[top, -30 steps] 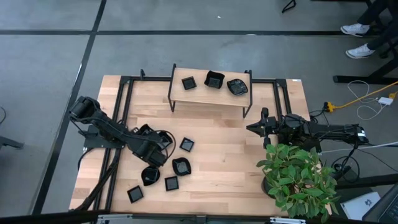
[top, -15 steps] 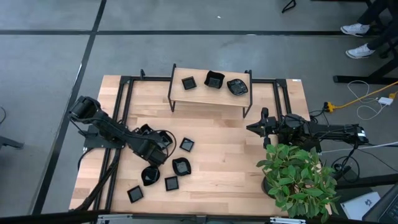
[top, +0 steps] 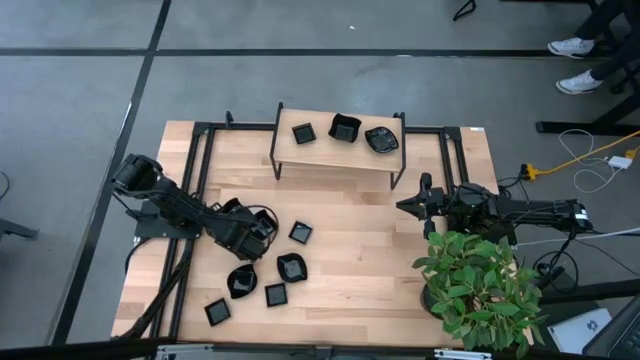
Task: Pick & Place Mini shaped plates
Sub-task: Stack the distorted square plate on top of the distorted square plate on the shelf
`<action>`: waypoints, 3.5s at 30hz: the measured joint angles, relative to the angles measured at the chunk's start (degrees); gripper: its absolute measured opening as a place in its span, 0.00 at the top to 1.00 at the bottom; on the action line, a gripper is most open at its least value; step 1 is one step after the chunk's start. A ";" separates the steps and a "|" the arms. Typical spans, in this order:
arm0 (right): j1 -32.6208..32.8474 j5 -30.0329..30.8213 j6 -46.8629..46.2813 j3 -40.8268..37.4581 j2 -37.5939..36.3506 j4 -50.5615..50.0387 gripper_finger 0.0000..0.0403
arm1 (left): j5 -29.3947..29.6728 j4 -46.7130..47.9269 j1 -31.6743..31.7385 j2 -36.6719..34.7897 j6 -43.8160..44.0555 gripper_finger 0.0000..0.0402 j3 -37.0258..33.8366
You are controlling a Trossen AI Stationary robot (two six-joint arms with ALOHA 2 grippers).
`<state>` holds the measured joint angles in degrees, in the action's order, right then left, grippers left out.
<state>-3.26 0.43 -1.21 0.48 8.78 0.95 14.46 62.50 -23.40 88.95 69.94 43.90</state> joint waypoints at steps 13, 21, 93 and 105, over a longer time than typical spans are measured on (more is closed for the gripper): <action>0.01 -0.01 0.00 0.00 0.02 0.00 0.92 | 4.18 -0.85 -0.01 -0.62 -0.20 0.99 0.72; 0.00 0.00 0.01 0.00 0.01 0.00 0.92 | 9.00 -0.83 -0.22 -8.42 -0.64 0.99 1.60; 0.01 0.00 0.00 0.01 0.00 0.00 0.92 | -5.96 -66.59 36.26 -26.29 -83.11 0.99 2.67; 0.01 0.00 0.00 0.01 0.01 0.00 0.92 | -21.56 -63.52 46.15 -10.70 -90.79 0.99 17.18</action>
<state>-3.25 0.42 -1.21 0.49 8.79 0.95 -7.10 -1.03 22.75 78.24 -20.85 61.08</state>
